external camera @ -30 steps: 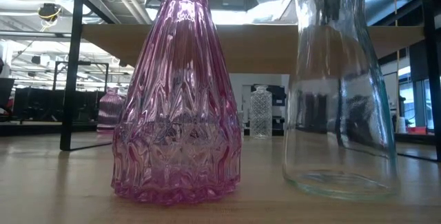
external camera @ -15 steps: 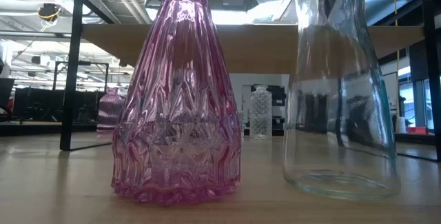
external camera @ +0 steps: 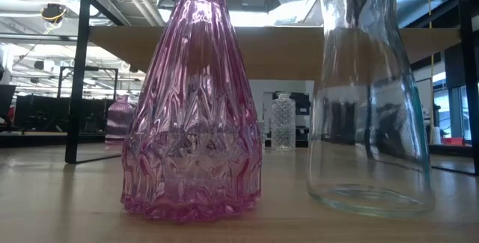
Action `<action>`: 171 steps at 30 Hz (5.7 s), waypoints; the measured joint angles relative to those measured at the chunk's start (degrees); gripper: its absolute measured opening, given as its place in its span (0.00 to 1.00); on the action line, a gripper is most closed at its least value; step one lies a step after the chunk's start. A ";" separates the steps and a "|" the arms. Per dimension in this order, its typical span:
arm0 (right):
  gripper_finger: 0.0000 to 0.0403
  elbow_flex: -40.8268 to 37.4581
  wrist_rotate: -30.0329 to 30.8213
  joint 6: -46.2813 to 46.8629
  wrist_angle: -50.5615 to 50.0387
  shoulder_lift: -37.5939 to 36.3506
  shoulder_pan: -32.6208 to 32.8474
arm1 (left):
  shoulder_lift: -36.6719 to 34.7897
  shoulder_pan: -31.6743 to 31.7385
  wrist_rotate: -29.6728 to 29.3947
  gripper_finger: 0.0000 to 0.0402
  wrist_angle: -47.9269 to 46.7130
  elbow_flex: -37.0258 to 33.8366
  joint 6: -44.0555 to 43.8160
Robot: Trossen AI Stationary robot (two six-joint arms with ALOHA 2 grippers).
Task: Sort vases onto shelf
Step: Put the top right pink vase on the shelf, then put the top pink vase on the shelf
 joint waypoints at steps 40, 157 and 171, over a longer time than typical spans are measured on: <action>0.53 6.95 -2.90 -4.01 -1.01 0.10 -0.11 | 0.00 -0.01 0.18 0.00 -0.01 0.00 0.00; 0.52 21.11 25.57 -10.31 1.27 0.12 -0.85 | 39.29 46.49 22.11 0.30 -50.68 -0.39 -1.30; 0.52 21.07 25.64 -10.47 1.25 0.12 -0.87 | 26.79 41.07 21.05 0.30 -57.63 1.91 -6.39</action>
